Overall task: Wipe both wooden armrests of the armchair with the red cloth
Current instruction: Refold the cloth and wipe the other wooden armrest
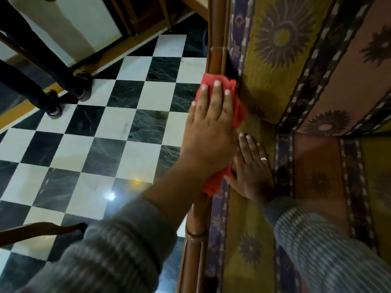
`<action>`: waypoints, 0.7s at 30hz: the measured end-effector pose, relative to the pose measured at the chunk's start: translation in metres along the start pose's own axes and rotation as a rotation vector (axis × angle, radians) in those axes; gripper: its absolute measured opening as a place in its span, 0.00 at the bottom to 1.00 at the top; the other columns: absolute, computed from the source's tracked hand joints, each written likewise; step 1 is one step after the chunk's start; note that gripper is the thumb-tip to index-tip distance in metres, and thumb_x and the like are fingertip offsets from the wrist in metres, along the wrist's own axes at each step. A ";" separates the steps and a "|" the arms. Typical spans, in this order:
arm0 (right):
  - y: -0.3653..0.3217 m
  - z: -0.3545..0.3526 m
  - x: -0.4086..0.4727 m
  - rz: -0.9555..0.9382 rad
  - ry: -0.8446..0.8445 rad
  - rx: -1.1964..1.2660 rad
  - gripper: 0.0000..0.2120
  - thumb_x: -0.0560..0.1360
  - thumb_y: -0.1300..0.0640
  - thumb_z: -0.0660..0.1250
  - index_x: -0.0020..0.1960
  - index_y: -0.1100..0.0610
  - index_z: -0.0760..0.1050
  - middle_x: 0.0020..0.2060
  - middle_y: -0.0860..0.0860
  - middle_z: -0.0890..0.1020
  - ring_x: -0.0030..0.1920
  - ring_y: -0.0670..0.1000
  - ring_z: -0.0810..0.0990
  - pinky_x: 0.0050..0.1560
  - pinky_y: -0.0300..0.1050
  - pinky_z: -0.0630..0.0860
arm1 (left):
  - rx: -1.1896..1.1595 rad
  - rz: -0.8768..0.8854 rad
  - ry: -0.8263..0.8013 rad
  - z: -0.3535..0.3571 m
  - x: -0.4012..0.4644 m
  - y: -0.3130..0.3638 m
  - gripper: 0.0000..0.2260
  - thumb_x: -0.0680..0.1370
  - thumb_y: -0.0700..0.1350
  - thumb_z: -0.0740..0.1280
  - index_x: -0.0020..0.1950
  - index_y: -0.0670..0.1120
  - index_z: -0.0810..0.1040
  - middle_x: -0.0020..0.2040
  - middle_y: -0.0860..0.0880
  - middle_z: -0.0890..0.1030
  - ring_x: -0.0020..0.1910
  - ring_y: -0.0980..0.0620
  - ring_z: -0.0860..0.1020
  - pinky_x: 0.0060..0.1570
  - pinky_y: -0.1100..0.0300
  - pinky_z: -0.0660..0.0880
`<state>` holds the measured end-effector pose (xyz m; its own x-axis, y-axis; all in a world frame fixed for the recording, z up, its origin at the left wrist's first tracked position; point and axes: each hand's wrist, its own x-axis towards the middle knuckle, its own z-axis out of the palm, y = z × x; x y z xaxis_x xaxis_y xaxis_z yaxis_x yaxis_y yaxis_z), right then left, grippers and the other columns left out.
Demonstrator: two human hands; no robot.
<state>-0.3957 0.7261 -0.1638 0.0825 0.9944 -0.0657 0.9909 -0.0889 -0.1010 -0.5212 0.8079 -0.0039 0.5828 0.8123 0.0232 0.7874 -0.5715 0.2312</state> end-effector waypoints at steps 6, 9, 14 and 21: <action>-0.003 -0.008 0.001 0.010 -0.042 -0.007 0.42 0.74 0.34 0.45 0.74 0.64 0.64 0.80 0.62 0.49 0.81 0.60 0.45 0.78 0.61 0.49 | 0.111 0.038 -0.039 0.004 0.001 -0.001 0.32 0.83 0.58 0.49 0.82 0.43 0.43 0.82 0.42 0.41 0.81 0.42 0.38 0.79 0.46 0.40; -0.006 -0.008 -0.001 0.033 -0.039 -0.005 0.43 0.74 0.33 0.44 0.78 0.62 0.59 0.80 0.62 0.53 0.81 0.59 0.47 0.78 0.60 0.49 | 0.081 0.038 -0.036 0.005 0.005 -0.001 0.33 0.83 0.60 0.49 0.82 0.44 0.44 0.83 0.42 0.42 0.81 0.43 0.39 0.79 0.45 0.41; -0.013 -0.004 -0.022 0.072 -0.001 0.021 0.41 0.78 0.32 0.42 0.80 0.60 0.55 0.80 0.61 0.53 0.80 0.61 0.49 0.78 0.61 0.51 | -0.125 -0.027 -0.011 0.005 -0.007 -0.008 0.33 0.84 0.60 0.51 0.81 0.43 0.44 0.82 0.42 0.42 0.80 0.40 0.38 0.78 0.45 0.41; -0.019 -0.009 -0.068 0.050 -0.066 0.047 0.46 0.75 0.30 0.32 0.80 0.61 0.53 0.80 0.61 0.52 0.80 0.60 0.48 0.77 0.61 0.50 | -0.107 -0.015 -0.024 0.001 -0.093 0.011 0.31 0.84 0.55 0.52 0.82 0.43 0.45 0.82 0.41 0.43 0.80 0.39 0.38 0.78 0.45 0.41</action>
<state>-0.4190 0.6608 -0.1484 0.1234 0.9829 -0.1365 0.9795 -0.1427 -0.1421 -0.5670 0.7263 -0.0041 0.5763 0.8172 -0.0038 0.7711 -0.5422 0.3338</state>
